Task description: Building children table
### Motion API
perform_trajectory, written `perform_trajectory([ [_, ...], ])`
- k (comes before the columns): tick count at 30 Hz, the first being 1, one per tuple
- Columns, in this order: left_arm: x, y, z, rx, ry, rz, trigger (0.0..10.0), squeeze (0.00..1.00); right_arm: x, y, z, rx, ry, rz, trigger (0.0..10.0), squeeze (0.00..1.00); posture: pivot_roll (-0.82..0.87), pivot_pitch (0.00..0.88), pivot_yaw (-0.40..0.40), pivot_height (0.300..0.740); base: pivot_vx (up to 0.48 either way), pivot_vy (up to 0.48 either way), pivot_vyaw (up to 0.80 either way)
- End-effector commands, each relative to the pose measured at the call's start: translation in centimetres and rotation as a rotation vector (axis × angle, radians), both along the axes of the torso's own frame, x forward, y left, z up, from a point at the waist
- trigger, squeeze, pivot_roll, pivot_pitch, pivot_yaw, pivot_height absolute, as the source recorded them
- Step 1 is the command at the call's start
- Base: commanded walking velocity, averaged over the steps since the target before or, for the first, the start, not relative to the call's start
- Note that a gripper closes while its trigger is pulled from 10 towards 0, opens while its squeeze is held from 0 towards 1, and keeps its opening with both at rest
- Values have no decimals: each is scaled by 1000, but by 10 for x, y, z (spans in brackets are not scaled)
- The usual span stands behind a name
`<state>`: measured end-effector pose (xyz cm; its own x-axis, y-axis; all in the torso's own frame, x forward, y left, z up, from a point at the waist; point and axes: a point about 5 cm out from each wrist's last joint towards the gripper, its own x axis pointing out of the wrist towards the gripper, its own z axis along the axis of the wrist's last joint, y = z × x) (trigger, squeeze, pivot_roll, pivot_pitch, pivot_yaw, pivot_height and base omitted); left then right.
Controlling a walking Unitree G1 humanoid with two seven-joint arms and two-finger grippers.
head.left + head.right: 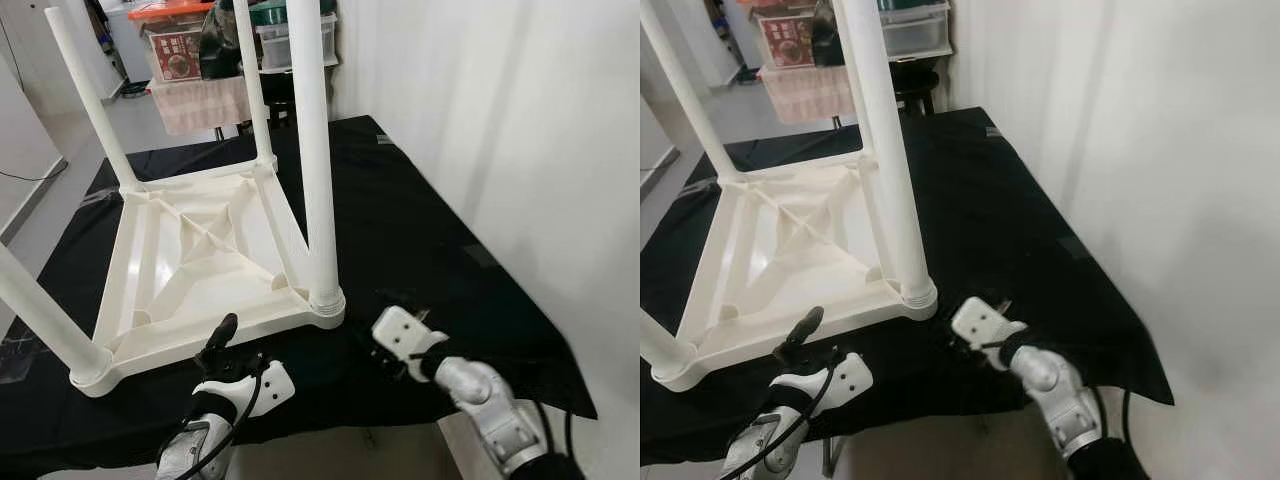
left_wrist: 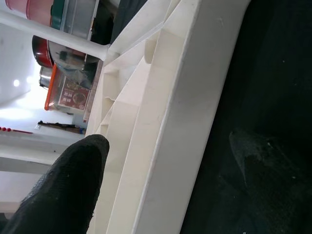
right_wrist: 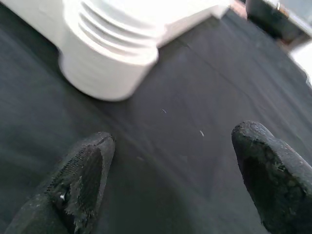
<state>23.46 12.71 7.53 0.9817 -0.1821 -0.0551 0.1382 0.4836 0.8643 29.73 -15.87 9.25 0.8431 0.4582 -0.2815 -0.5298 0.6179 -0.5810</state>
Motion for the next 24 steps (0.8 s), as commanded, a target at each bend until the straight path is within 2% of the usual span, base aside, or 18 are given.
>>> perform_trajectory([
  [1,-2,3,-3,20,13,7,10000,0,4,-5,6,6,13,-21,10000,0,-116,0,53,740,0,0,0],
  [5,-2,3,-3,20,13,6,10000,0,7,-11,12,22,36,-20,10000,0,-115,0,52,740,0,0,0],
  [7,-2,2,-3,20,13,6,10000,0,10,-20,24,59,77,-4,10000,0,-113,0,49,740,0,0,0],
  [8,-2,2,-3,20,13,6,10000,0,13,-21,33,120,95,14,10000,0,-113,0,49,740,0,0,0],
  [10,-2,2,-3,20,13,6,10000,0,13,-21,33,120,95,14,10000,0,-113,0,49,740,0,0,0],
  [12,-1,2,-3,20,13,6,10000,0,23,-17,57,254,108,99,10000,0,-108,0,45,740,0,0,0],
  [14,-1,2,-3,20,13,6,10000,0,23,-17,57,254,108,99,10000,0,-108,0,45,740,0,0,0],
  [16,0,2,-3,20,13,7,10000,0,33,-14,75,383,111,162,10000,0,-104,0,49,740,0,0,0],
  [17,0,2,-3,20,13,7,10000,0,33,-14,75,383,111,162,10000,0,-104,0,49,740,0,0,0],
  [18,1,3,-3,21,14,7,10000,0,35,-11,80,429,115,186,10000,0,-104,0,49,740,0,0,0],
  [20,2,4,-3,21,14,8,10000,0,36,-7,82,451,133,225,10000,0,-101,0,50,740,0,0,0],
  [22,4,5,-1,22,13,8,10000,0,30,2,84,438,213,373,10000,0,-89,0,49,740,0,0,0],
  [24,4,5,-1,22,13,8,10000,0,30,2,84,438,213,373,10000,0,-89,0,49,740,0,0,0],
])
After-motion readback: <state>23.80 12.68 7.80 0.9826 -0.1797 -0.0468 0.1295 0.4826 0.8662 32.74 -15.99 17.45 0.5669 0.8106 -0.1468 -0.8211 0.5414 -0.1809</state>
